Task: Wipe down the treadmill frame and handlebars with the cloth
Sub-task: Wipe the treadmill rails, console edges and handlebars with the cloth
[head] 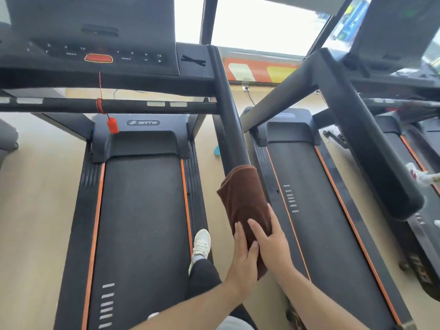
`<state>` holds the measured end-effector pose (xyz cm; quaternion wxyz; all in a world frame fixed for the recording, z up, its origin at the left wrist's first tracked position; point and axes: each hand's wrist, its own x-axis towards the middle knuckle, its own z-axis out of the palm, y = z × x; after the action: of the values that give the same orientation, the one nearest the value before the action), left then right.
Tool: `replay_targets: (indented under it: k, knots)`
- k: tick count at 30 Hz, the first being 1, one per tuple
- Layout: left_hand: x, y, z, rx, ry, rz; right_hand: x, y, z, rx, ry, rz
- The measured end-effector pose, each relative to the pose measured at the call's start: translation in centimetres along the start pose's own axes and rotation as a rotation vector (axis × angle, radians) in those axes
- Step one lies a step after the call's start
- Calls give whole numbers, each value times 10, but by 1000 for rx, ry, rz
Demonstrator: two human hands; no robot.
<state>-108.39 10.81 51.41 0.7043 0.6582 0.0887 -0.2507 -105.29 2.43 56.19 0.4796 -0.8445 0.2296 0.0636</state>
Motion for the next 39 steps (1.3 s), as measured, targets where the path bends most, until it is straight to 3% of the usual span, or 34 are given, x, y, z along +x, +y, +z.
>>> replay_targets:
  k: [5,8,11,15,20,24,30,34,39]
  knots:
    - [15,16,-16,-228,-10,-131,24,-14,8,-492,-68,-238]
    - [33,25,-30,-174,35,-163,47,-29,18,-673,-63,-349]
    - [67,34,-53,-158,187,-281,75,-48,22,-730,-71,-407]
    - [124,68,-93,-200,96,-427,132,-83,31,-695,-85,-474]
    - [187,154,-127,-83,371,-45,238,-143,59,-592,-55,-547]
    - [243,217,-146,14,435,183,328,-193,78,-490,-86,-587]
    - [328,306,-185,171,517,285,433,-262,106,-472,-134,-633]
    - [362,356,-219,214,542,306,489,-310,128,-586,-143,-645]
    - [362,361,-253,242,568,353,530,-356,159,-750,-78,-563]
